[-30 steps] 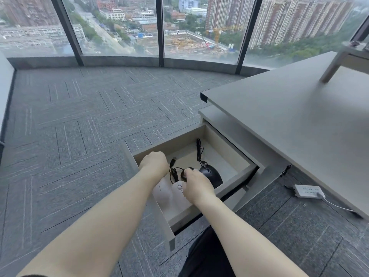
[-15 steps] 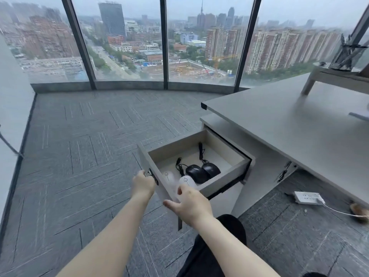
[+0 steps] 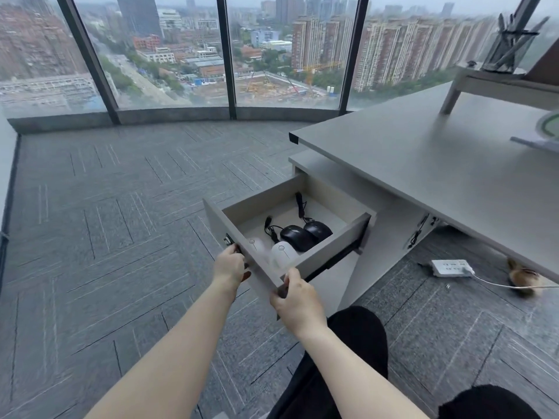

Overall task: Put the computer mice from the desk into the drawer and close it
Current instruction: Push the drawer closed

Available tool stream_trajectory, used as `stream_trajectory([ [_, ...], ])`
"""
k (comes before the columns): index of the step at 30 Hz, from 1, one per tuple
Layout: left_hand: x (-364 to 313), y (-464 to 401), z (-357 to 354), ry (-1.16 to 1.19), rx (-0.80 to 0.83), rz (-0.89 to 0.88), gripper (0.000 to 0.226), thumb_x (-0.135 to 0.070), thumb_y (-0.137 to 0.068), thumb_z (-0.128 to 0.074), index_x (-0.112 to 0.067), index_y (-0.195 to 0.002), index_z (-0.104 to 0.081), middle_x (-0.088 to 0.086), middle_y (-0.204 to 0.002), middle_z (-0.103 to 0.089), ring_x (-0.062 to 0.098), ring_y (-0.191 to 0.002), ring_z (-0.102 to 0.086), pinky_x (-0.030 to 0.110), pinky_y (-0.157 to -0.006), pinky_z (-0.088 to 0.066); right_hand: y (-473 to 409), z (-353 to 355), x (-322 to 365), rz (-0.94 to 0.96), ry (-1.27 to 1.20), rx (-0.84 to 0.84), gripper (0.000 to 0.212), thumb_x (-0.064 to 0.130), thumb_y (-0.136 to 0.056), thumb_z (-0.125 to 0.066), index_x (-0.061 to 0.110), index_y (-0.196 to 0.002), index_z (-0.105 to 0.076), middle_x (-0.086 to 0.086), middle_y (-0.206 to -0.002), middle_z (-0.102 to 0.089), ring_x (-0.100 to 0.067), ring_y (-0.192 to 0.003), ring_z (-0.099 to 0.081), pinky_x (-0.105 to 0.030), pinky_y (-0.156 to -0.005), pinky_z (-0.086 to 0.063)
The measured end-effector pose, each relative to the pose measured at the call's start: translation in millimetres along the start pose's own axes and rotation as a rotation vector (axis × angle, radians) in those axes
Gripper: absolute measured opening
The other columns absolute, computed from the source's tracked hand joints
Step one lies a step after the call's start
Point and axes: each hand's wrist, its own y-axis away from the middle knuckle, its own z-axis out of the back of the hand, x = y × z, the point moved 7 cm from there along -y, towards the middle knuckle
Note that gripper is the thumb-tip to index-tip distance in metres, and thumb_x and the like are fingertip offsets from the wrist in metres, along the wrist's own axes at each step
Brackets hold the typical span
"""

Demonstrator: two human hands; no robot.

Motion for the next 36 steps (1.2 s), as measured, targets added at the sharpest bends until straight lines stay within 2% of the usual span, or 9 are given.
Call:
stream_trajectory([
  [7, -9.5, -21.4, -60.8, 0.011, 0.058, -0.005, 0.044, 0.005, -0.090, -0.031, -0.027, -0.097, -0.061, 0.000, -0.106, -0.063, 0.032, -0.112, -0.062, 0.045, -0.091, -0.055, -31.9, 32.7, -42.4, -0.133, -0.073, -0.074, 0.025, 0.039, -0.088, -0.057, 0.017, -0.091, -0.044, 0.003, -0.076, -0.061, -0.022, -0.070, -0.059, -0.038, -0.060, -0.049],
  [12, -19.9, -34.2, -106.8, 0.010, 0.098, -0.006, 0.050, 0.005, -0.090, -0.032, -0.035, -0.079, -0.059, -0.013, -0.093, -0.061, 0.032, -0.114, -0.060, 0.051, -0.097, -0.052, -54.3, 59.0, -71.1, -0.216, -0.172, -0.141, 0.026, 0.042, -0.086, -0.061, 0.022, -0.094, -0.046, 0.002, -0.087, -0.064, -0.017, -0.072, -0.060, -0.030, -0.056, -0.046],
  [15, -23.8, -43.9, -133.7, 0.027, 0.152, -0.025, 0.046, 0.003, -0.092, -0.032, -0.027, -0.107, -0.064, -0.004, -0.114, -0.064, 0.029, -0.116, -0.059, 0.048, -0.097, -0.052, -67.0, 73.9, -88.0, -0.272, -0.189, -0.174, 0.035, 0.043, -0.088, -0.063, 0.021, -0.108, -0.044, -0.002, -0.099, -0.061, -0.015, -0.073, -0.056, -0.026, -0.053, -0.041],
  [17, -24.3, -51.7, -150.4, 0.041, 0.162, -0.020, 0.053, 0.002, -0.094, -0.033, -0.021, -0.138, -0.052, -0.002, -0.130, -0.059, 0.026, -0.119, -0.058, 0.046, -0.097, -0.052, -76.4, 83.4, -100.4, -0.302, -0.207, -0.213, 0.057, 0.045, -0.088, -0.064, 0.016, -0.130, -0.040, -0.008, -0.117, -0.059, -0.021, -0.089, -0.060, -0.030, -0.063, -0.046],
  [20, -26.3, -64.0, -174.3, 0.062, 0.166, -0.020, 0.065, 0.003, -0.092, -0.033, -0.025, -0.150, -0.036, -0.004, -0.140, -0.054, 0.024, -0.121, -0.057, 0.047, -0.097, -0.053, -90.7, 95.7, -117.3, -0.336, -0.237, -0.292, 0.083, 0.047, -0.086, -0.066, 0.013, -0.149, -0.025, -0.013, -0.143, -0.046, -0.029, -0.122, -0.054, -0.036, -0.085, -0.049],
  [22, -27.2, -72.4, -191.3, 0.067, 0.170, -0.014, 0.063, 0.003, -0.093, -0.033, -0.023, -0.150, -0.035, 0.000, -0.145, -0.049, 0.025, -0.121, -0.056, 0.046, -0.095, -0.054, -99.7, 103.1, -127.4, -0.372, -0.247, -0.318, 0.088, 0.051, -0.086, -0.064, 0.013, -0.152, -0.020, -0.013, -0.151, -0.038, -0.030, -0.130, -0.049, -0.038, -0.092, -0.048],
  [26, -29.6, -82.1, -219.6, 0.095, 0.180, 0.008, 0.060, 0.003, -0.094, -0.034, -0.020, -0.149, -0.038, 0.003, -0.146, -0.047, 0.024, -0.116, -0.059, 0.043, -0.093, -0.055, -115.7, 115.9, -144.1, -0.424, -0.282, -0.340, 0.086, 0.052, -0.088, -0.060, 0.013, -0.152, -0.019, -0.011, -0.155, -0.033, -0.030, -0.133, -0.047, -0.036, -0.093, -0.045],
  [29, -31.9, -87.2, -235.4, 0.128, 0.191, 0.017, 0.059, 0.004, -0.094, -0.034, -0.019, -0.149, -0.037, 0.003, -0.148, -0.046, 0.025, -0.119, -0.058, 0.045, -0.097, -0.053, -126.3, 123.3, -151.5, -0.410, -0.318, -0.377, 0.076, 0.048, -0.090, -0.060, 0.014, -0.149, -0.027, -0.009, -0.150, -0.043, -0.029, -0.127, -0.053, -0.031, -0.085, -0.044],
  [36, -34.0, -93.7, -261.4, 0.164, 0.249, 0.029, 0.061, 0.008, -0.094, -0.035, -0.017, -0.150, -0.035, 0.001, -0.149, -0.041, 0.024, -0.128, -0.051, 0.044, -0.098, -0.051, -143.0, 131.6, -164.0, -0.379, -0.366, -0.462, 0.055, 0.041, -0.092, -0.061, 0.020, -0.139, -0.040, -0.008, -0.132, -0.060, -0.027, -0.112, -0.063, -0.034, -0.081, -0.053],
])
